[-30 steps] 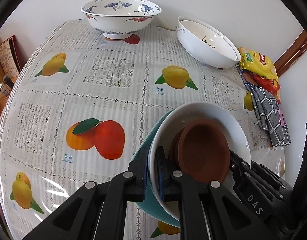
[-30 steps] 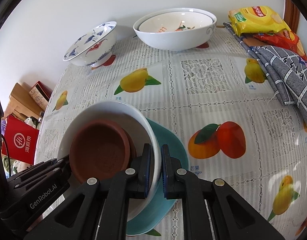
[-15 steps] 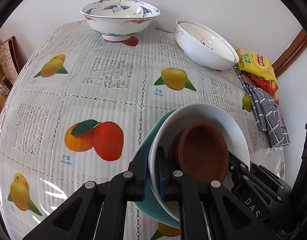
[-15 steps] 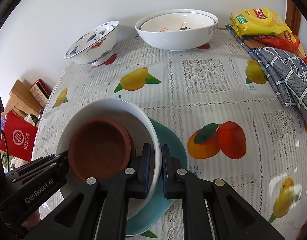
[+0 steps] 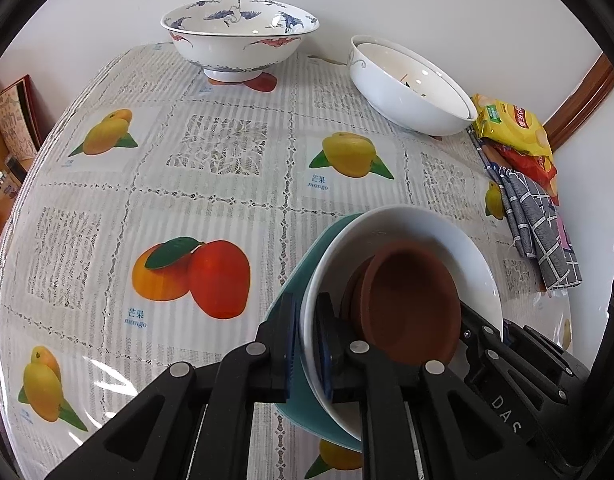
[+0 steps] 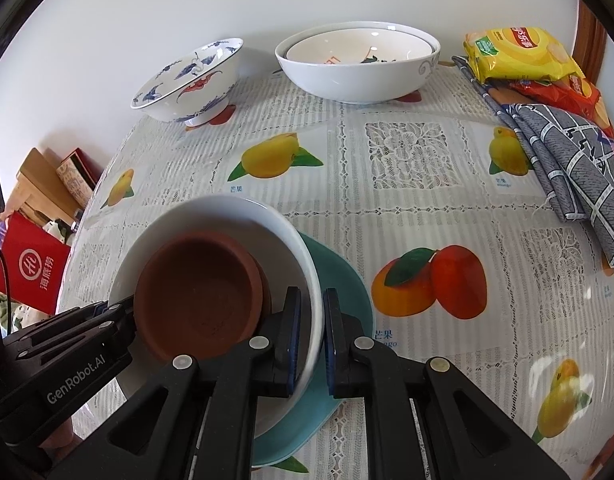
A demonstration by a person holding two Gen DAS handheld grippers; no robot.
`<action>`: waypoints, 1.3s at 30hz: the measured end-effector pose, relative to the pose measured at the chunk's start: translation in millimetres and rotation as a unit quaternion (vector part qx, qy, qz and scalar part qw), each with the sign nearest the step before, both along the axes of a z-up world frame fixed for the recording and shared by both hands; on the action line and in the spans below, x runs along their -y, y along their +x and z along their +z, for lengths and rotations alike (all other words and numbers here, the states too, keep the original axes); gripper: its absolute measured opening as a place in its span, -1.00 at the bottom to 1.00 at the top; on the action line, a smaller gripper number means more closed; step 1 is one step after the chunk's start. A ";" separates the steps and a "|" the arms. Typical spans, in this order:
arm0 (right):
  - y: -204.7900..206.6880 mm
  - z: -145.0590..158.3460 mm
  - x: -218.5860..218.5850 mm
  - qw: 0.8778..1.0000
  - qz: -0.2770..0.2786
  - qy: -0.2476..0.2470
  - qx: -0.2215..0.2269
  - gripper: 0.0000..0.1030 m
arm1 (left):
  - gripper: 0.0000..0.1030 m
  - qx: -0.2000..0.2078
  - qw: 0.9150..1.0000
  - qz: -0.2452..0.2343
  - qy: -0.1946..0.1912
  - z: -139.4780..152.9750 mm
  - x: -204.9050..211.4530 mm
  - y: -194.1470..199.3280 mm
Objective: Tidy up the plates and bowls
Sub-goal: 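Lower the white bowl with both grippers onto the teal plate, then open both grippers and pull them back from the white bowl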
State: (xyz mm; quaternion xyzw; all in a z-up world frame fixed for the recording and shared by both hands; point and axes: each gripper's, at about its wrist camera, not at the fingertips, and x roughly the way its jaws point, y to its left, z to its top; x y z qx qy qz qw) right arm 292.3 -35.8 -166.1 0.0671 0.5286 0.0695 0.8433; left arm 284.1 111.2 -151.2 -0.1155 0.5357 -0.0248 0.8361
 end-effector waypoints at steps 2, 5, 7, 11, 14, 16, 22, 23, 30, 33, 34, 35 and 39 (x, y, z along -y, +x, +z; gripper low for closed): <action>-0.2 0.3 0.5 1.000 -0.001 -0.002 -0.001 -0.79 | -0.76 -0.001 1.000 0.000 -0.002 0.1 -0.4 -0.4; -0.3 0.4 0.7 1.000 0.001 -0.002 -0.005 -0.77 | -0.76 -0.003 1.000 -0.001 -0.001 0.4 0.4 -1.3; -0.4 0.2 0.9 1.000 0.000 -0.002 -0.008 -0.77 | -0.77 -0.005 1.000 -0.001 -0.003 0.6 0.1 -1.9; -2.6 1.5 -0.5 1.000 0.005 -0.007 -0.009 -0.76 | -0.77 -0.001 1.000 -0.003 -0.005 4.0 -0.4 -4.2; -4.7 4.3 -1.8 1.000 0.008 -0.009 -0.005 -0.76 | -0.75 0.006 1.000 -0.003 -0.001 9.7 -1.8 -6.8; -6.4 7.0 -1.1 1.000 0.008 -0.010 -0.001 -0.76 | -0.73 0.009 1.000 -0.002 0.000 12.5 -2.9 -8.0; -12.0 14.0 0.3 1.000 0.010 -0.008 0.003 -0.74 | -0.68 0.014 1.000 -0.003 0.000 19.9 -3.5 -16.7; -13.9 15.8 0.4 1.000 0.010 -0.008 0.004 -0.74 | -0.68 0.015 1.000 -0.003 0.000 21.6 -3.0 -18.9; -29.6 28.8 3.1 1.000 0.012 -0.005 0.014 -0.71 | -0.64 0.022 1.000 -0.005 0.001 31.4 3.0 -35.3; -37.9 33.5 3.3 1.000 0.015 -0.002 0.018 -0.71 | -0.62 0.023 1.000 -0.005 0.001 33.7 4.7 -43.5; -40.0 34.5 2.6 1.000 0.016 -0.002 0.019 -0.71 | -0.62 0.023 1.000 -0.005 -0.001 34.8 4.9 -47.1; -42.9 36.1 2.0 1.000 0.018 -0.002 0.021 -0.71 | -0.62 0.025 1.000 -0.006 -0.002 35.9 5.4 -50.2; -54.3 43.0 0.7 0.999 0.024 -0.003 0.028 -0.71 | -0.60 0.032 0.999 -0.005 -0.001 43.3 7.9 -62.7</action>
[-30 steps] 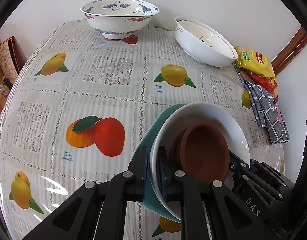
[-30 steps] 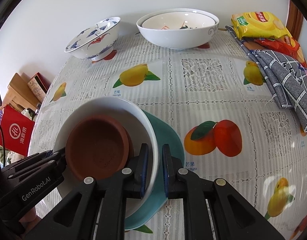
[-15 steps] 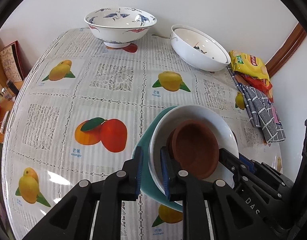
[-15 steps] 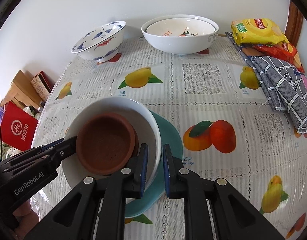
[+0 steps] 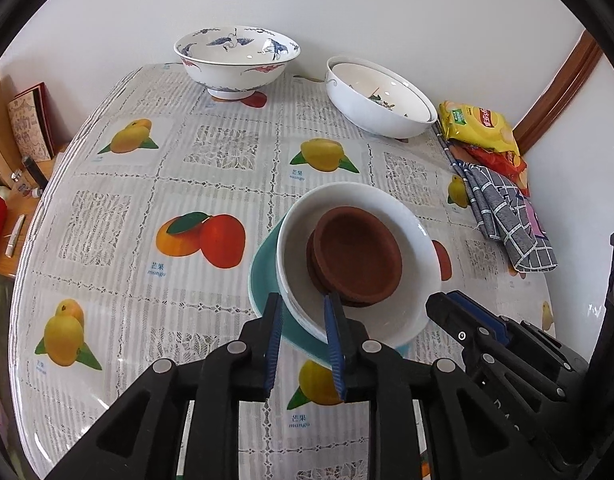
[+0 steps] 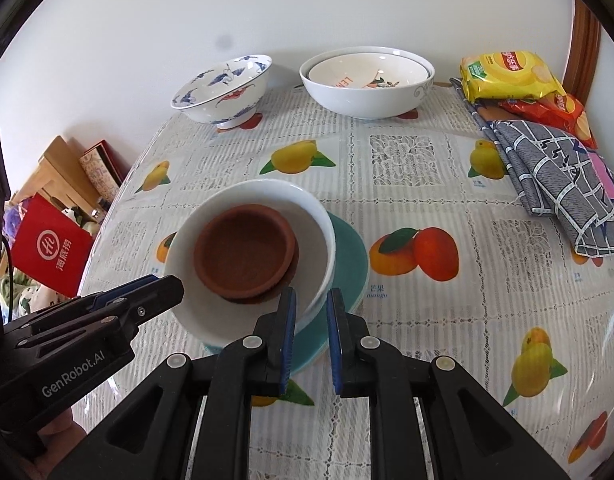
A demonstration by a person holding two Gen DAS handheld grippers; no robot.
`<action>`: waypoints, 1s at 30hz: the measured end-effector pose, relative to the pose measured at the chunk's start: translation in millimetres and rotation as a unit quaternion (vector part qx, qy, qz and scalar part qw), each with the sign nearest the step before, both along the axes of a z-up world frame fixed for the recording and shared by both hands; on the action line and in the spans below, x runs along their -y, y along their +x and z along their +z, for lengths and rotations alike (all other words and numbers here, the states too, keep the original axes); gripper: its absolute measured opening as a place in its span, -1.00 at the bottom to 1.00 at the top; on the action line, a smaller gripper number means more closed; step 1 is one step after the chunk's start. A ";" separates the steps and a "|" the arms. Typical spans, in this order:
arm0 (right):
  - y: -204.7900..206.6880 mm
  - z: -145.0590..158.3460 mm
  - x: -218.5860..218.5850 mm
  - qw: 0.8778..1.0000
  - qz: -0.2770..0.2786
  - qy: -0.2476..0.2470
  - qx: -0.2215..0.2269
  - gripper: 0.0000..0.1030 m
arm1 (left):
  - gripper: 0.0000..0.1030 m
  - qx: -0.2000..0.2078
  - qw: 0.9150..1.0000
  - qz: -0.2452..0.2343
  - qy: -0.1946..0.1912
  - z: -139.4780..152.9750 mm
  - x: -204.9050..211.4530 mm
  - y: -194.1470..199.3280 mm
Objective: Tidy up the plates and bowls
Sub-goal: 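Open both grippers and pull them back from the white bowl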
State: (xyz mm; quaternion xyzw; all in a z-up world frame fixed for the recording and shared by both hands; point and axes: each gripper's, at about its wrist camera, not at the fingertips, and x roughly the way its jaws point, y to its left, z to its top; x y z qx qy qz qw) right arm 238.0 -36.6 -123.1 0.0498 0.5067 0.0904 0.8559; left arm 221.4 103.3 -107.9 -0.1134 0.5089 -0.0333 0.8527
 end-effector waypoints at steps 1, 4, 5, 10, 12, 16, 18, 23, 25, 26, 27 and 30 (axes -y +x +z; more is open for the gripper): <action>-2.5 1.9 0.4 1.000 0.000 -0.001 0.002 -0.71 | -0.60 0.002 1.000 0.000 0.001 2.2 1.0 -3.1; -12.3 8.5 3.7 1.000 -0.002 -0.003 0.007 -0.69 | -0.58 0.012 1.000 -0.001 0.003 9.8 4.0 -12.9; -15.8 11.2 5.4 1.000 -0.003 -0.005 0.010 -0.68 | -0.58 0.016 1.000 -0.003 0.005 13.1 6.3 -17.1; -39.1 26.6 19.4 0.999 -0.018 -0.020 0.025 -0.42 | -0.36 0.038 0.999 -0.007 0.011 28.0 18.4 -39.6; -49.9 33.6 27.8 0.999 -0.029 -0.030 0.033 -0.33 | -0.28 0.046 0.999 -0.007 0.014 33.1 24.5 -50.4; -72.0 46.8 44.9 0.996 -0.053 -0.051 0.051 -0.23 | -0.17 0.069 0.997 -0.012 0.031 44.3 39.3 -73.2; -83.3 53.3 53.9 0.995 -0.063 -0.054 0.058 -0.17 | -0.08 0.082 0.996 -0.014 0.041 51.1 46.1 -84.5; -110.9 68.2 72.3 0.992 -0.081 -0.060 0.077 -0.11 | 0.17 0.115 0.992 -0.014 0.055 68.5 60.7 -113.2; -122.5 73.1 80.3 0.991 -0.089 -0.059 0.083 0.00 | 0.32 0.127 0.990 -0.013 0.063 73.0 67.4 -124.3; -127.9 74.8 82.6 0.990 -0.093 -0.058 0.086 0.17 | 0.35 0.132 0.989 -0.012 0.064 74.6 70.1 -129.4; -134.8 77.1 85.9 0.990 -0.095 -0.058 0.091 0.35 | 0.39 0.137 0.989 -0.010 0.063 76.1 72.6 -135.7; -154.7 83.4 93.1 0.987 -0.098 -0.062 0.109 0.53 | 0.49 0.143 0.988 -0.007 0.064 78.5 79.5 -150.9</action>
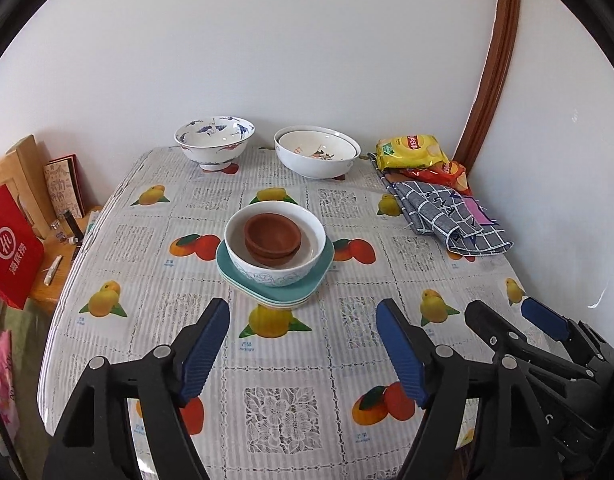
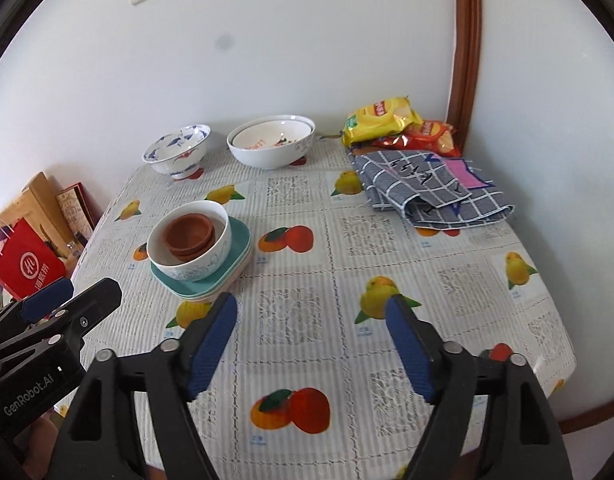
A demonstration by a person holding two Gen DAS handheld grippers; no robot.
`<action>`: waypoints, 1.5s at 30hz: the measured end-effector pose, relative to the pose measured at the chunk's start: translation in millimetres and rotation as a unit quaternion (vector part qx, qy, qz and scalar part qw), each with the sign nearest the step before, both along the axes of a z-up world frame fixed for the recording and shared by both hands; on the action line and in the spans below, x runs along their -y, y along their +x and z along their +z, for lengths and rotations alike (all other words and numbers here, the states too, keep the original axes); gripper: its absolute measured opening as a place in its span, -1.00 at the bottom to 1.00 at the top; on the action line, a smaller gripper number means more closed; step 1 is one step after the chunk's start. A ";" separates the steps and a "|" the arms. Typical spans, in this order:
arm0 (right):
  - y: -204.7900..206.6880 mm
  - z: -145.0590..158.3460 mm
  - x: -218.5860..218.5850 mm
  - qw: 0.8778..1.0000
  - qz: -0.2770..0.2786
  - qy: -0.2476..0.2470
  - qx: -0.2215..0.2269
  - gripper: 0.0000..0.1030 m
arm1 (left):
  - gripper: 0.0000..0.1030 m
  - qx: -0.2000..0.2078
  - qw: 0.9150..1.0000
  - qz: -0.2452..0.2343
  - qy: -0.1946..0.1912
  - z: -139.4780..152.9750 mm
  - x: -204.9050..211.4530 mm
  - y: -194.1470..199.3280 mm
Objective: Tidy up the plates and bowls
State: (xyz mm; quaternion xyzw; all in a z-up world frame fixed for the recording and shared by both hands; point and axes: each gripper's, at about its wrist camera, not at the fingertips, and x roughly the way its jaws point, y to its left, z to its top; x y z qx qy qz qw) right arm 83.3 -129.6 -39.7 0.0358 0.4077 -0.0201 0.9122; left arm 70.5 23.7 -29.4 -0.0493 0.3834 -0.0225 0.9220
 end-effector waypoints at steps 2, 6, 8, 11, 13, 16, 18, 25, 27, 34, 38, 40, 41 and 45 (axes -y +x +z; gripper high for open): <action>-11.9 3.6 3.9 1.000 0.000 -0.006 0.004 0.59 | 0.54 0.008 1.000 -0.001 0.007 2.7 5.4 -11.5; -32.8 10.4 11.8 1.000 -0.006 -0.012 0.019 0.77 | 0.63 0.021 0.999 0.008 0.024 9.2 13.1 -31.6; -44.2 12.9 15.2 0.999 -0.007 -0.016 0.027 0.83 | 0.67 0.025 0.999 0.009 0.023 11.9 14.6 -39.7; -57.5 14.0 19.1 0.999 -0.009 -0.017 0.033 0.88 | 0.70 0.028 0.999 0.014 0.028 15.3 17.3 -50.2; -63.2 13.7 20.8 0.999 -0.009 -0.021 0.031 0.88 | 0.70 0.029 0.999 0.015 0.027 17.5 19.4 -54.6; -70.1 15.4 23.3 0.999 -0.012 -0.020 0.032 0.88 | 0.70 0.033 0.999 0.012 0.030 19.6 24.4 -60.9; -74.0 16.4 26.1 0.999 -0.014 -0.017 0.032 0.88 | 0.70 0.036 0.999 0.009 0.031 20.8 27.3 -63.8; -83.1 20.8 32.6 0.999 -0.023 -0.018 0.040 0.88 | 0.70 0.040 0.998 0.013 0.037 23.0 30.0 -69.4; -84.7 21.9 32.3 0.999 -0.024 -0.020 0.042 0.88 | 0.70 0.040 0.998 0.011 0.038 23.8 30.8 -70.6; -87.6 23.4 33.1 0.999 -0.025 -0.018 0.043 0.88 | 0.71 0.043 0.998 0.013 0.037 24.9 31.0 -72.3; -88.6 24.5 33.1 0.998 -0.025 -0.019 0.045 0.88 | 0.71 0.043 0.998 0.012 0.038 25.1 31.6 -72.8; -89.4 24.8 33.3 0.998 -0.026 -0.019 0.046 0.88 | 0.71 0.043 0.998 0.012 0.037 25.1 31.8 -73.1; -89.6 24.8 33.8 0.998 -0.025 -0.018 0.046 0.88 | 0.71 0.043 0.998 0.011 0.037 25.1 32.1 -73.4; -90.4 25.2 34.2 0.998 -0.026 -0.018 0.046 0.88 | 0.71 0.044 0.998 0.012 0.037 25.2 32.7 -73.8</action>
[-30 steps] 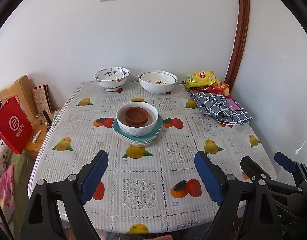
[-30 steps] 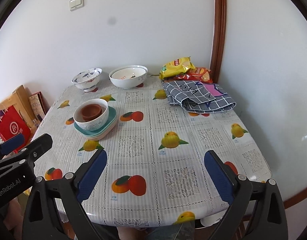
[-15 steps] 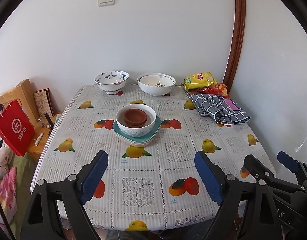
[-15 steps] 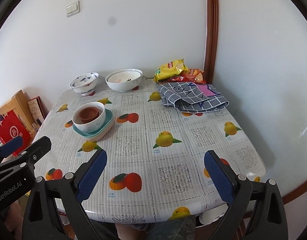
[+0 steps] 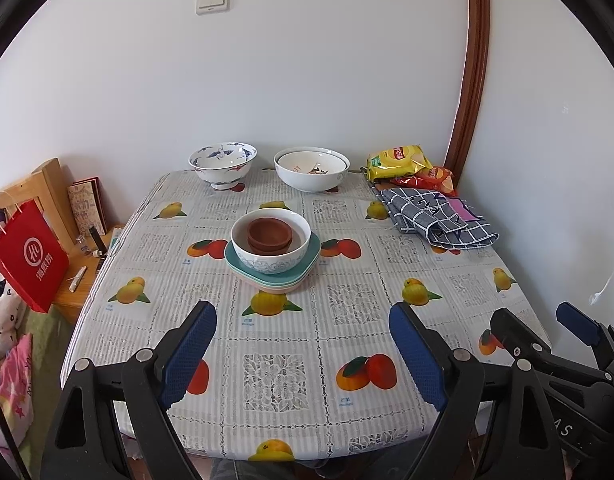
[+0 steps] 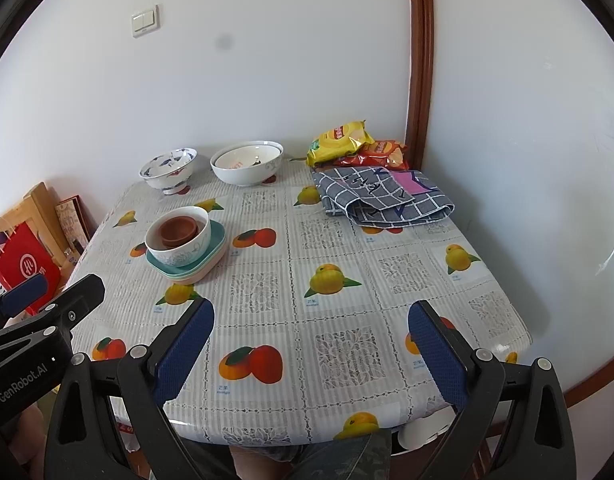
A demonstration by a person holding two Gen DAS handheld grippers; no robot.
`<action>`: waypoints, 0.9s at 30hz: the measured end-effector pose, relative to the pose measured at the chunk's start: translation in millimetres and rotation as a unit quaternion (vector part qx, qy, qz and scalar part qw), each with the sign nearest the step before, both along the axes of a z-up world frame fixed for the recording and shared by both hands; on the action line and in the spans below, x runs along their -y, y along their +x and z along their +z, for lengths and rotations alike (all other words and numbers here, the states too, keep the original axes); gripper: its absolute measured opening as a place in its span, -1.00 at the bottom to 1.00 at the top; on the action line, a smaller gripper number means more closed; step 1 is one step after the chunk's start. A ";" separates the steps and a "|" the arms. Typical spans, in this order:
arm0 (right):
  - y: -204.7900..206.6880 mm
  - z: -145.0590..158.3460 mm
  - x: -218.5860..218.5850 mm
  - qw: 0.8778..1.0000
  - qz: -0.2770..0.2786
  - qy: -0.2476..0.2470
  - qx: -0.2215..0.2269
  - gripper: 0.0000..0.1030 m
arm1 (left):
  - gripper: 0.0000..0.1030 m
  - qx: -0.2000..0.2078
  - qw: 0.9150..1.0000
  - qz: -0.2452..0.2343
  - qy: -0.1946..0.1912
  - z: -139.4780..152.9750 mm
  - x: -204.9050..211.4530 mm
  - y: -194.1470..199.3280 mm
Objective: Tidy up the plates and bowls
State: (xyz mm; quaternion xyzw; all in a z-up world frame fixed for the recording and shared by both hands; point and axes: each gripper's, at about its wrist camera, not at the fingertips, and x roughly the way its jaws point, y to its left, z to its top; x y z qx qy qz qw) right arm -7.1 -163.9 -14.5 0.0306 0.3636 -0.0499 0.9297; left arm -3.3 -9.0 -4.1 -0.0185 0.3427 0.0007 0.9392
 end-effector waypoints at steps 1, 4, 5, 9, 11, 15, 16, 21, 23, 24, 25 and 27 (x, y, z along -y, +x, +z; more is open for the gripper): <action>-0.1 0.3 0.0 1.000 0.000 0.000 0.000 0.88 | 0.71 0.000 1.000 0.000 0.000 0.1 0.1 0.0; -0.4 1.5 0.1 1.000 0.000 0.000 0.001 0.88 | 0.71 0.001 1.000 -0.001 0.000 0.0 0.0 -0.1; -0.4 1.6 0.5 1.000 0.000 0.000 0.001 0.88 | 0.70 0.000 1.000 0.000 0.000 0.0 0.0 -0.3; -0.5 2.6 1.1 1.000 -0.001 -0.001 0.002 0.88 | 0.71 0.001 1.000 0.000 0.000 0.1 0.2 -0.4; -0.5 2.9 1.7 1.000 -0.001 -0.001 0.003 0.88 | 0.71 0.001 1.000 -0.002 0.000 0.1 0.6 -0.4; -0.4 2.8 1.9 1.000 -0.001 -0.002 0.002 0.88 | 0.71 0.000 1.000 -0.001 -0.001 0.8 0.0 -0.7; -0.3 3.1 1.8 1.000 -0.001 -0.002 0.002 0.88 | 0.71 0.000 1.000 -0.001 0.000 1.1 0.0 -0.9; -0.5 2.8 1.4 1.000 -0.001 -0.002 0.003 0.88 | 0.71 0.000 1.000 0.000 0.002 1.6 -0.3 -0.8; -0.5 2.8 1.3 1.000 -0.002 -0.001 0.003 0.88 | 0.71 0.000 1.000 0.000 0.002 1.9 -0.4 -1.0; -0.5 3.0 1.3 1.000 -0.002 -0.001 0.003 0.88 | 0.71 0.000 1.000 -0.001 0.001 1.9 -0.6 -0.9; -0.5 2.8 1.2 1.000 -0.002 -0.001 0.003 0.88 | 0.71 0.000 1.000 -0.001 0.001 1.9 -0.6 -0.9; -0.6 2.7 1.1 1.000 -0.001 -0.001 0.003 0.88 | 0.71 0.000 1.000 -0.001 0.002 1.9 -0.5 -0.8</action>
